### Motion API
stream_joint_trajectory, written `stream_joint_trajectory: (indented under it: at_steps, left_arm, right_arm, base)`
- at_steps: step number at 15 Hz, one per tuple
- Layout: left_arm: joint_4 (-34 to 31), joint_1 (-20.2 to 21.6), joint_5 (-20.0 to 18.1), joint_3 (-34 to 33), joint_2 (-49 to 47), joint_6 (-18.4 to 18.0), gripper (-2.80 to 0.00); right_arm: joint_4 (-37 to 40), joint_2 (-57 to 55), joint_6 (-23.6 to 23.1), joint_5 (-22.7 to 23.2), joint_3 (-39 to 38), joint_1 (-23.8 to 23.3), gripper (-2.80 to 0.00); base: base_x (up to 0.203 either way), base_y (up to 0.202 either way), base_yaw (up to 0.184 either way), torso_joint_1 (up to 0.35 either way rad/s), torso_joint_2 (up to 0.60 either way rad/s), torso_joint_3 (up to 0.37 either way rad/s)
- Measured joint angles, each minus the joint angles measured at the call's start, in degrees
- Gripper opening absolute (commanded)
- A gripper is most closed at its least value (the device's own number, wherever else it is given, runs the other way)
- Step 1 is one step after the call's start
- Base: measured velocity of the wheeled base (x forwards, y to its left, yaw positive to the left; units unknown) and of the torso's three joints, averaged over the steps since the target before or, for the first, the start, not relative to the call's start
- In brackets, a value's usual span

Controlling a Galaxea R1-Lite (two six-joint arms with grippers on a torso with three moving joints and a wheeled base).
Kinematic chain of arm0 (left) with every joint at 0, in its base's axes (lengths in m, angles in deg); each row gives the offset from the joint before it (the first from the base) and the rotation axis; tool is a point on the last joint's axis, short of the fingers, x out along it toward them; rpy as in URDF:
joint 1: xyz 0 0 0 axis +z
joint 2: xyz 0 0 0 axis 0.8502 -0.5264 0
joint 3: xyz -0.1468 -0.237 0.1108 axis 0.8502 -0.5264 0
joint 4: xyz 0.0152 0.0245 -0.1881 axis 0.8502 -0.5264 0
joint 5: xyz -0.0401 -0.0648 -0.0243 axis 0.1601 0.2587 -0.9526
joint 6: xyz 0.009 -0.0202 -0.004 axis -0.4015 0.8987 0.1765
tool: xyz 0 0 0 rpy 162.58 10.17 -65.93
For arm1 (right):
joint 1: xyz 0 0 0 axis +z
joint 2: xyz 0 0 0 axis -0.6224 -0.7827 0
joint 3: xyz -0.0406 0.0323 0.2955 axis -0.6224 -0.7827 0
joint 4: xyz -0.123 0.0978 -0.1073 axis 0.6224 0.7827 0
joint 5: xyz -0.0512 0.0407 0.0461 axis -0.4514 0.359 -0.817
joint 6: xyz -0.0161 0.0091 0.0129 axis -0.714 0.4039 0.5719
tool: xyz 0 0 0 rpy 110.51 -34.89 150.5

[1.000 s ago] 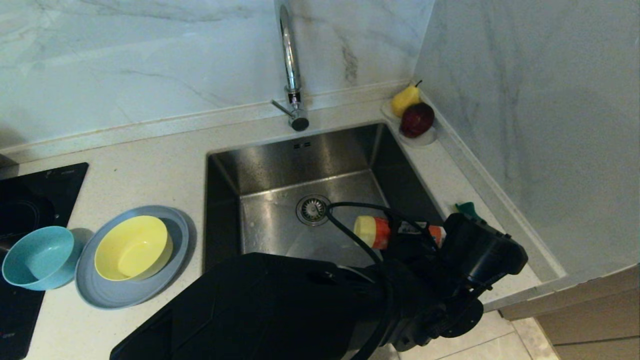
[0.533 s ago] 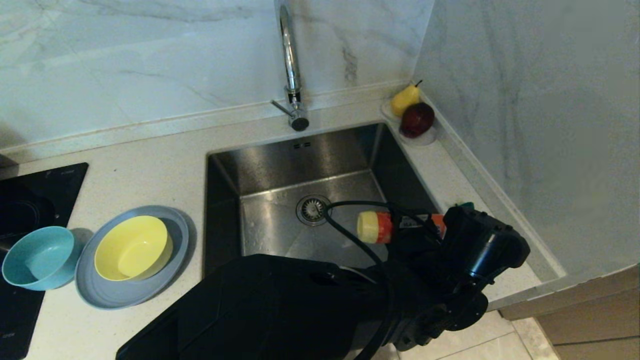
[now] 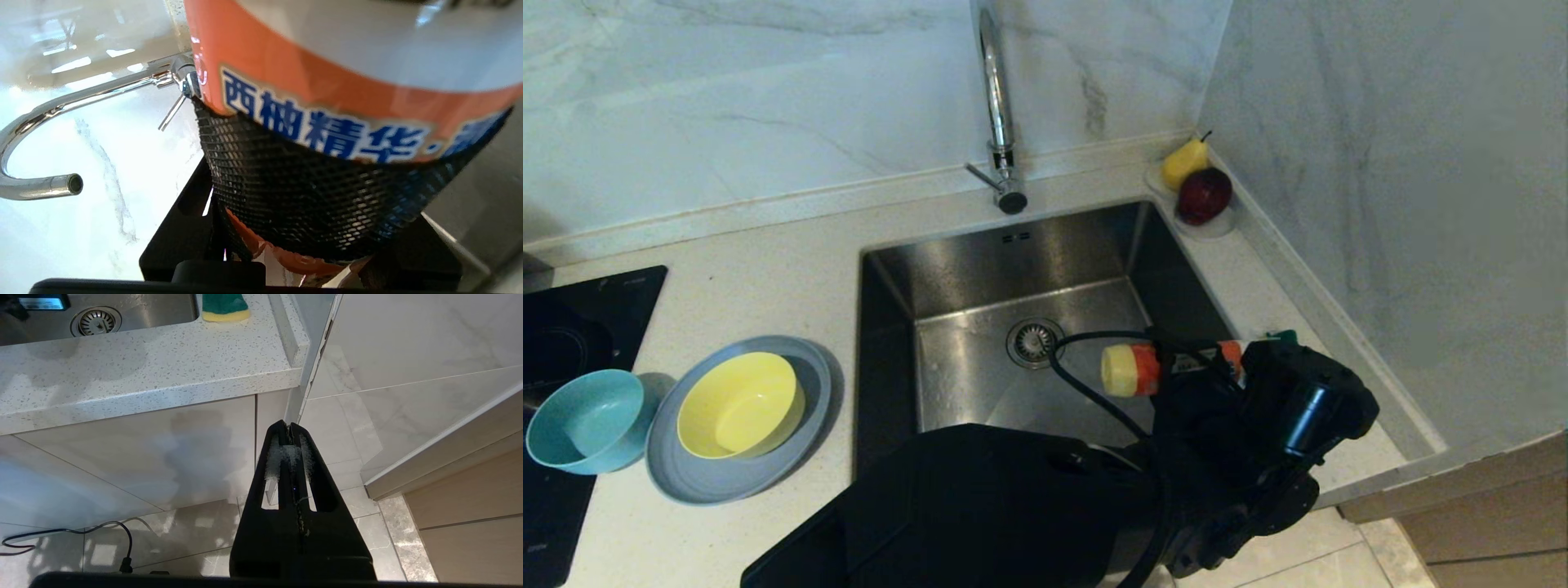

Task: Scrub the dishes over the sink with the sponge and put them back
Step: Squeeze it onto the sponge

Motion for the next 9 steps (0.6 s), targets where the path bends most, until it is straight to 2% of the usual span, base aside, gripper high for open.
stream_joint_trajectory:
  at_steps: [3,9]
  left_arm:
    - [6.7,0.0,0.1,0.0,-1.0,-6.2,-2.8]
    - [7.5,-0.2,0.0,0.0,-2.1,-7.2,-2.8]
  right_arm:
    - [0.0,0.0,0.0,0.0,0.0,0.0,-2.8]
    - [0.0,0.0,0.0,0.0,0.0,0.0,-2.8]
  base:
    - [0.0,0.0,0.0,0.0,0.0,0.0]
    - [0.0,0.0,0.0,0.0,0.0,0.0]
